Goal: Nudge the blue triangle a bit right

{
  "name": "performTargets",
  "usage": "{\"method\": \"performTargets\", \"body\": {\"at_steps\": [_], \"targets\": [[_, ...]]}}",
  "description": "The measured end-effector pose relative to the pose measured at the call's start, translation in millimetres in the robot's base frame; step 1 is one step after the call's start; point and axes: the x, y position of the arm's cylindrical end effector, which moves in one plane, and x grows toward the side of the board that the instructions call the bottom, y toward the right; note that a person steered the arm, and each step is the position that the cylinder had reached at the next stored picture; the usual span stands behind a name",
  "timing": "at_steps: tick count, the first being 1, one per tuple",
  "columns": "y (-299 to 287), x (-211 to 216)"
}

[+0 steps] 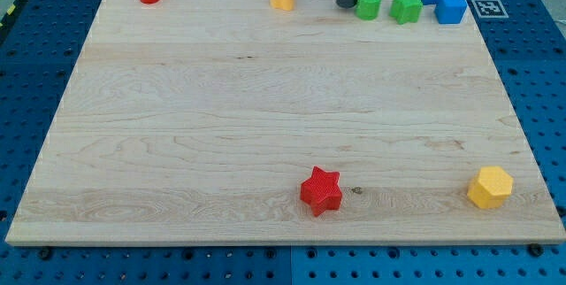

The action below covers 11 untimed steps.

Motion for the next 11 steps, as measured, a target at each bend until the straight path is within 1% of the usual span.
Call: {"method": "performTargets", "body": {"at_steps": [2,3,4,5,6,7,11], "targets": [[33,0],[37,0],[25,-19],[32,-47],[52,-49],[83,-50],[156,-49]]}}
